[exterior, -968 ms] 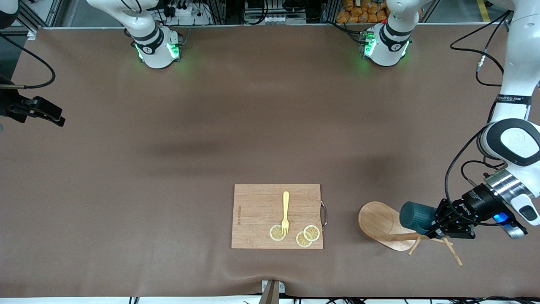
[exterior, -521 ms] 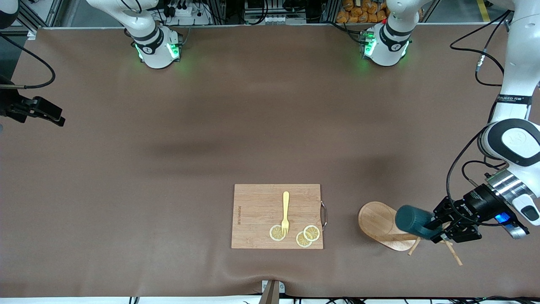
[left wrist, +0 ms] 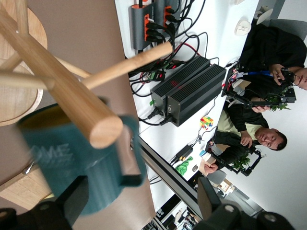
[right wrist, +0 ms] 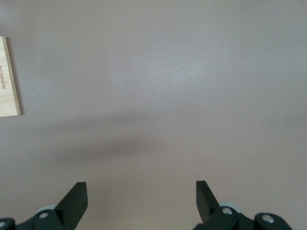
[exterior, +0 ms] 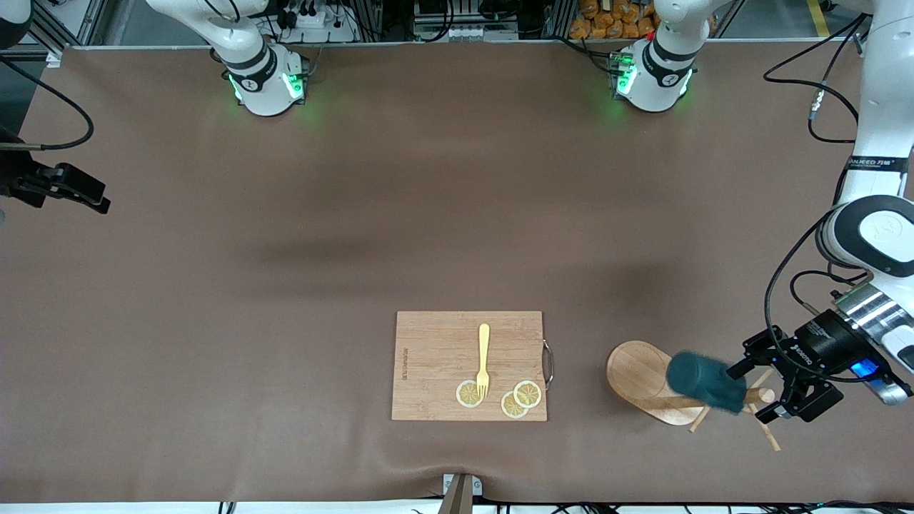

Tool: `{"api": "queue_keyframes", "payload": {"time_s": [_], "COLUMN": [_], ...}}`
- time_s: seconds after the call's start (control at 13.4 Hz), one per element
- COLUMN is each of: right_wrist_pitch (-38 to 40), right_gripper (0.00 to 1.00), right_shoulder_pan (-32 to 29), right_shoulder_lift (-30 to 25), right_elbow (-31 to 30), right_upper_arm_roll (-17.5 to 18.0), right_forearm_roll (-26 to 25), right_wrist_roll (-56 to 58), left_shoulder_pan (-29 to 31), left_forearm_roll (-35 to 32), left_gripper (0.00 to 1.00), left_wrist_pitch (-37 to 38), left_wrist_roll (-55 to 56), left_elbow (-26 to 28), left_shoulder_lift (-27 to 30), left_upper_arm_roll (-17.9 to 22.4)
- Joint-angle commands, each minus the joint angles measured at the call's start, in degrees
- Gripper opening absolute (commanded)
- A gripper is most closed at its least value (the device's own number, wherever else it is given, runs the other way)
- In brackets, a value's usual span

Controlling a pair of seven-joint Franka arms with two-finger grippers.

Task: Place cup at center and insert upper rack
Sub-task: 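Open the left gripper and pull it away from the mug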

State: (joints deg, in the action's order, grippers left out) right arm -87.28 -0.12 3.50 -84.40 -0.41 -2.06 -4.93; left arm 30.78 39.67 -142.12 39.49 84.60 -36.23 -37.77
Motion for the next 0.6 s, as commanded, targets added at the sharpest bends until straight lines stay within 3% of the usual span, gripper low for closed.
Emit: {"api": "queue_keyframes", "payload": {"time_s": [0.0, 0.3, 0.52], "right_wrist_pitch": [0.71, 0.71, 0.71], "right_gripper": [1.00, 1.00, 1.00], "right_shoulder_pan": [-0.32, -0.23, -0.23], "right_shoulder_lift": [0.19, 0.19, 0.19], "right_elbow": [0.91, 0.91, 0.91], "right_upper_arm_roll": [0.06, 0.06, 0.06], "right_forearm_roll": [0.31, 0.31, 0.31], "right_wrist_roll": [-0.43, -0.43, -0.43], "left_shoulder_pan": [-0.46, -0.81, -0.02], "left_forearm_roll": [0.85, -1.94, -13.97], "left_gripper": [1.00, 1.00, 1.00], "left_wrist_pitch": [-0.09, 1.05, 7.81], "left_wrist_roll": [0.50, 0.41, 3.74], "left_elbow": [0.92, 1.45, 0.84], "left_shoulder_lift": [2.21, 5.45, 7.22], "left_upper_arm_roll": [0.85, 1.47, 1.38]}}
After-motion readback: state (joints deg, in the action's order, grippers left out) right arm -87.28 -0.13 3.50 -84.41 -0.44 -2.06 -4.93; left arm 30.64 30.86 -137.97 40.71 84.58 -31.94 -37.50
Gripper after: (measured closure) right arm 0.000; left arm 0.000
